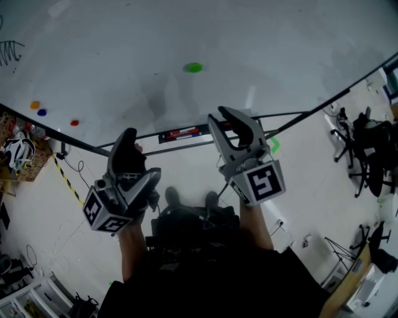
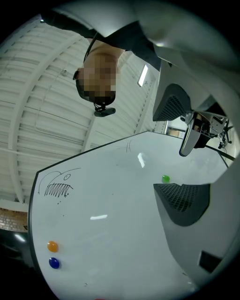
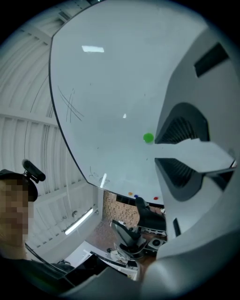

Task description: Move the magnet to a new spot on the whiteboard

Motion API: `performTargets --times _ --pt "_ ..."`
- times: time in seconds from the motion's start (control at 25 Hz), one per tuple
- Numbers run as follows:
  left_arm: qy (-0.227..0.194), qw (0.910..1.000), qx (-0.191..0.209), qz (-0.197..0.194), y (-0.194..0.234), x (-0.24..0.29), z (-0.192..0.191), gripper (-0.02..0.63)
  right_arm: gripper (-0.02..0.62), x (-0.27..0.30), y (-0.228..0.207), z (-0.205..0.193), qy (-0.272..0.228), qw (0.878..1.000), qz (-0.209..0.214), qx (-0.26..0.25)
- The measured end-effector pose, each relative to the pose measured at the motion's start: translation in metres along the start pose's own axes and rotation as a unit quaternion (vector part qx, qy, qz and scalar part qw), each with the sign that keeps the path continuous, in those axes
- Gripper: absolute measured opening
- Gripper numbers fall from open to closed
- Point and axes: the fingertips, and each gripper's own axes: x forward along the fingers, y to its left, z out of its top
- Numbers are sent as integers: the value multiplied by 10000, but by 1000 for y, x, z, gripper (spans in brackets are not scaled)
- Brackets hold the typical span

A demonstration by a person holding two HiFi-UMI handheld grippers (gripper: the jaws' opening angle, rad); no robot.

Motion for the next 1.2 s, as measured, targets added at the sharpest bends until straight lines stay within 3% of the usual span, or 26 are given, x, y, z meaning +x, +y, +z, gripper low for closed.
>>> performTargets --times 0.32,0.52,0.8,1.2 --pt "-32 9992 -190 -350 28 -5 14 413 126 33 8 -1 212 9970 -390 -639" --pt "-51 9993 -35 -378 37 3 23 413 146 51 0 -4 509 9911 -790 -944" --pt "-72 9994 38 -332 45 2 26 413 147 78 -21 4 554 9727 -1532 -1652" --pt "-68 9994 221 -267 46 -1 32 413 172 98 -27 8 572 9463 -1942 -2522"
